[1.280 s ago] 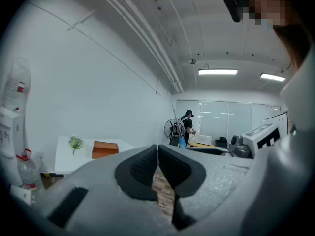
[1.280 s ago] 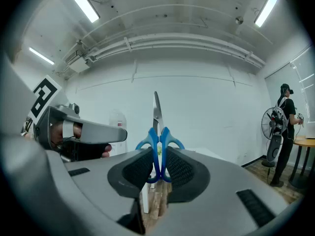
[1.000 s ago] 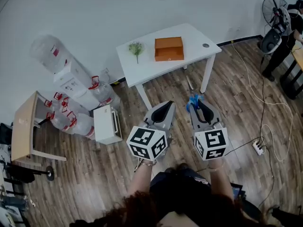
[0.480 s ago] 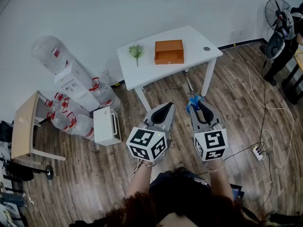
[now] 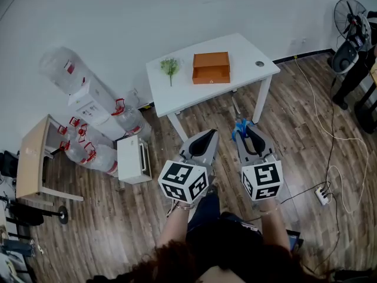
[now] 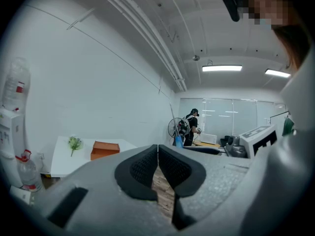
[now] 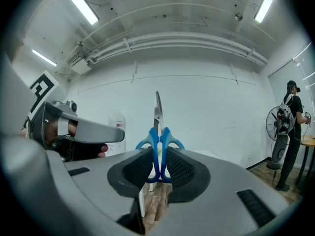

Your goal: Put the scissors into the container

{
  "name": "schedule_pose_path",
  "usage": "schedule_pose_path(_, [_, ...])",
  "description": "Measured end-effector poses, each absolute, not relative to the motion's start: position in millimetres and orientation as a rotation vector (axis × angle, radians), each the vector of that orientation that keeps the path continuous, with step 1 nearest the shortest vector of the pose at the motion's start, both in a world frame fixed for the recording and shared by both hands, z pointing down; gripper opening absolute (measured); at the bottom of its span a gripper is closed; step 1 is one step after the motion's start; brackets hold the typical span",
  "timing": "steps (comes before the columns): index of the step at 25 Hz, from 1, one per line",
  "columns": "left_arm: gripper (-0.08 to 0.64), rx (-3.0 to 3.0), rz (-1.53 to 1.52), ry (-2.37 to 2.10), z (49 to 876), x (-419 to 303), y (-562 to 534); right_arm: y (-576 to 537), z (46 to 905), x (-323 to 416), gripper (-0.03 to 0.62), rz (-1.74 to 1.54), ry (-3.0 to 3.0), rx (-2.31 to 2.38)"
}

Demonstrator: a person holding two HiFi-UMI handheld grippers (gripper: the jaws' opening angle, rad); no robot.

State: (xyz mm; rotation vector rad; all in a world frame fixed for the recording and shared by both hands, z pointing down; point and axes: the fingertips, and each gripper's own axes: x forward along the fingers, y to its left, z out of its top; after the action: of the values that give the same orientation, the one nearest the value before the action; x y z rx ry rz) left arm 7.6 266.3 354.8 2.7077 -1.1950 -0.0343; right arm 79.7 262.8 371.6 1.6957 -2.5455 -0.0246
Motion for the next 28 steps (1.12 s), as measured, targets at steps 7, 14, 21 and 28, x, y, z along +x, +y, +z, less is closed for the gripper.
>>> schedule_pose_path(7, [0.02,2.714,-0.04,-1.182,357,9,224,223,377,79,0.069,-0.006,-2.548,1.691])
schedule_pose_path(14, [0.02,2.703,-0.033,-1.17,358,-2,164,165,380,68,0.075,0.017,-2.526,1.693])
schedule_pose_path(21, [0.02,2.707,-0.046,-1.15,355,-12,111,113,380,60,0.075,0.015,-2.492,1.71])
schedule_pose_path(28, [0.02,2.715,-0.056,-1.119,354,-22,57,59,382,51,0.077,-0.005,-2.44,1.714])
